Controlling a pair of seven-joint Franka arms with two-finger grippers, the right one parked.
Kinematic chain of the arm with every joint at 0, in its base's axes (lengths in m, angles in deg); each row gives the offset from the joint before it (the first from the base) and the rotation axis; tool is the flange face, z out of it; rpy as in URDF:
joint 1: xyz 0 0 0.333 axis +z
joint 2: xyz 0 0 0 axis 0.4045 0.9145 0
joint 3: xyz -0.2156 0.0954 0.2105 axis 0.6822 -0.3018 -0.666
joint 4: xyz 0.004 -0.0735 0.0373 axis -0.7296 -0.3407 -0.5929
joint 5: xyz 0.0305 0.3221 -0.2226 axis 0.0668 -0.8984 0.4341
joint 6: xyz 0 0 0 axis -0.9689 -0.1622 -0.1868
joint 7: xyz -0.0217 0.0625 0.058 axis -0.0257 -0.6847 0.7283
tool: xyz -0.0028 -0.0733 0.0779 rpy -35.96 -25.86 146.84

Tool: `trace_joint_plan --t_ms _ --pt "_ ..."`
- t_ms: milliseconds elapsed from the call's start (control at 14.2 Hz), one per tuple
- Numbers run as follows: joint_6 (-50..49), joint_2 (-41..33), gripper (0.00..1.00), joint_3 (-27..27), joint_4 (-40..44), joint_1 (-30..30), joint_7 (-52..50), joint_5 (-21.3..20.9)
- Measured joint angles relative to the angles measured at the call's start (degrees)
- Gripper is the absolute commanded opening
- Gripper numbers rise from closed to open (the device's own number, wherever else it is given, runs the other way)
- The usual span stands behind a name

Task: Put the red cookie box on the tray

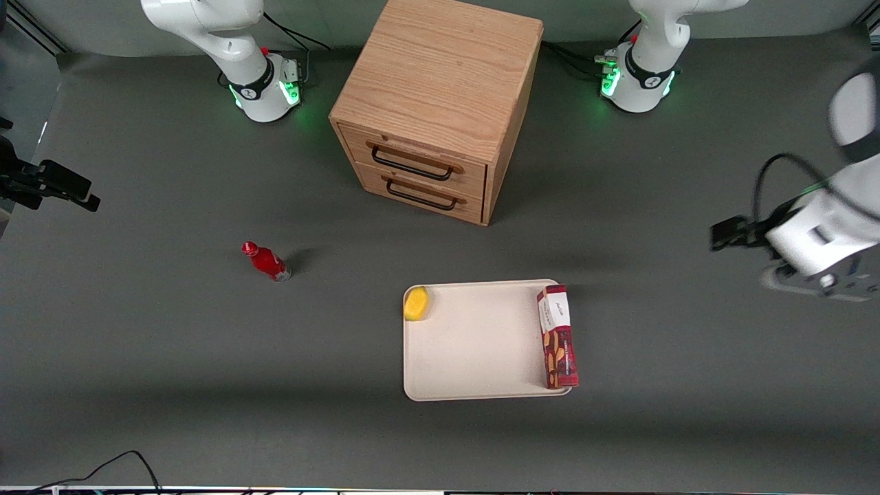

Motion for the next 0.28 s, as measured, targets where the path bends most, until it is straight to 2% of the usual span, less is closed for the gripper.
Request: trace_joint_plan --t_ms 140,281 --pt "-0.29 -4.18 1.00 -2.40 -4.72 0.05 4.01 0.43" --pt "-0.54 -6.70 1.00 -2.46 -8.00 -0.11 4.74 0.54"
